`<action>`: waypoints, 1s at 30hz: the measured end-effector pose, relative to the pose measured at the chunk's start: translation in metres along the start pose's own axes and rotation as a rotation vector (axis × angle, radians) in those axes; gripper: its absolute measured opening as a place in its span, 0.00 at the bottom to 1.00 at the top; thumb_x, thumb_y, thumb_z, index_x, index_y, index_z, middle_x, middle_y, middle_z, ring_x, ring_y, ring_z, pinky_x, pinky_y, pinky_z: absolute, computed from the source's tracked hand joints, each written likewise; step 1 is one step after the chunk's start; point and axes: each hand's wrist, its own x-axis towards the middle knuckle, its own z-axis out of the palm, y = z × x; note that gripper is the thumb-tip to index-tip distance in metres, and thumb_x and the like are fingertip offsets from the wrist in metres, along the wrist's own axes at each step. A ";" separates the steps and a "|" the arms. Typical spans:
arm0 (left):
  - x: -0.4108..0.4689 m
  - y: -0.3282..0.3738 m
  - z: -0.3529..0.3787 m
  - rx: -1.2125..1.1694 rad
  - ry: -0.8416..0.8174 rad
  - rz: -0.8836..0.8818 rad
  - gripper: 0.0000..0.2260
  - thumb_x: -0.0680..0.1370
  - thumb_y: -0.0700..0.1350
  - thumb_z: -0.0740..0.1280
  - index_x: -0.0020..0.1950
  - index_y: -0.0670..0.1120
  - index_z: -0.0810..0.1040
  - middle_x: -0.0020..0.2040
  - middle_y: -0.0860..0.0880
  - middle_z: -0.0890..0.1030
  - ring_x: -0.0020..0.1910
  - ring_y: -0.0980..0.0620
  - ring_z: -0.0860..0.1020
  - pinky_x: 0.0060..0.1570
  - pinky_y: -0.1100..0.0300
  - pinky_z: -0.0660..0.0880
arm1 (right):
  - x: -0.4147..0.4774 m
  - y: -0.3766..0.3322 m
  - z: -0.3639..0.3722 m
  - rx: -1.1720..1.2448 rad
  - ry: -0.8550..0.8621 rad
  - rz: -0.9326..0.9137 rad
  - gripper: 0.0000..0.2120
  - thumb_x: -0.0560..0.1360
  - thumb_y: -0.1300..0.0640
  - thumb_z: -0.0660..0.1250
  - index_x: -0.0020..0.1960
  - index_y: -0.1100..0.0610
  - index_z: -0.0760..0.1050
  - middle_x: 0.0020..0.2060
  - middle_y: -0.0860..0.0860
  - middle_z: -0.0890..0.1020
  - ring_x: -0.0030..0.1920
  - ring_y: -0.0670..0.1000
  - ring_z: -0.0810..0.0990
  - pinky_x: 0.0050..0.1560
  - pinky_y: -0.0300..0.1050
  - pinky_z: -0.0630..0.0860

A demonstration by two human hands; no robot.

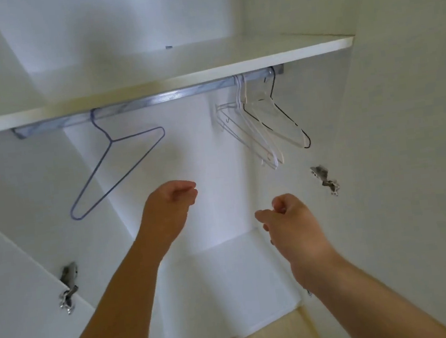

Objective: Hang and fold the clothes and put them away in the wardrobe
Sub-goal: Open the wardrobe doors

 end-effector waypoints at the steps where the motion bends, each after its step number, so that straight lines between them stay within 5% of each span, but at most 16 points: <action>1: 0.016 -0.006 -0.014 0.074 0.036 0.025 0.07 0.79 0.45 0.70 0.57 0.52 0.84 0.49 0.54 0.85 0.51 0.53 0.83 0.57 0.54 0.79 | 0.010 -0.003 0.019 0.004 -0.015 0.014 0.07 0.77 0.57 0.67 0.46 0.52 0.69 0.38 0.50 0.72 0.37 0.50 0.70 0.35 0.43 0.69; 5: 0.080 -0.028 -0.065 0.355 0.180 0.160 0.12 0.80 0.48 0.70 0.63 0.51 0.80 0.58 0.56 0.79 0.58 0.57 0.76 0.59 0.60 0.72 | 0.044 -0.012 0.086 0.007 -0.037 0.038 0.09 0.77 0.57 0.68 0.45 0.54 0.67 0.38 0.50 0.72 0.38 0.50 0.71 0.36 0.44 0.70; 9: 0.154 -0.047 -0.118 0.587 0.393 0.277 0.18 0.79 0.45 0.70 0.68 0.43 0.77 0.67 0.43 0.77 0.68 0.45 0.73 0.70 0.53 0.67 | 0.073 -0.011 0.126 -0.008 -0.020 0.052 0.11 0.77 0.57 0.67 0.43 0.56 0.66 0.37 0.51 0.72 0.38 0.50 0.70 0.36 0.45 0.68; 14: 0.227 -0.074 -0.159 0.911 0.313 -0.041 0.31 0.81 0.51 0.65 0.80 0.40 0.60 0.77 0.36 0.65 0.75 0.35 0.65 0.73 0.42 0.63 | 0.093 -0.003 0.150 0.018 0.009 0.107 0.14 0.75 0.60 0.68 0.39 0.53 0.63 0.36 0.52 0.70 0.38 0.51 0.69 0.40 0.48 0.68; 17: 0.239 -0.093 -0.159 0.868 0.264 -0.167 0.30 0.81 0.54 0.64 0.76 0.38 0.62 0.70 0.34 0.73 0.69 0.33 0.72 0.66 0.40 0.70 | 0.097 -0.002 0.158 0.019 0.024 0.119 0.15 0.75 0.61 0.68 0.39 0.52 0.61 0.36 0.52 0.69 0.39 0.51 0.69 0.40 0.48 0.67; 23: 0.248 -0.114 -0.150 0.588 0.223 -0.041 0.13 0.82 0.46 0.61 0.58 0.40 0.81 0.53 0.38 0.85 0.53 0.38 0.83 0.59 0.45 0.78 | 0.092 -0.006 0.159 -0.006 0.056 0.090 0.16 0.74 0.62 0.68 0.37 0.52 0.61 0.35 0.52 0.69 0.38 0.51 0.70 0.39 0.48 0.68; 30: 0.241 -0.076 -0.128 0.235 0.227 0.077 0.08 0.77 0.48 0.67 0.41 0.47 0.82 0.34 0.47 0.80 0.35 0.43 0.76 0.43 0.46 0.75 | 0.062 -0.002 0.128 -0.003 0.132 0.073 0.15 0.75 0.61 0.68 0.38 0.52 0.62 0.34 0.51 0.69 0.38 0.50 0.70 0.38 0.48 0.67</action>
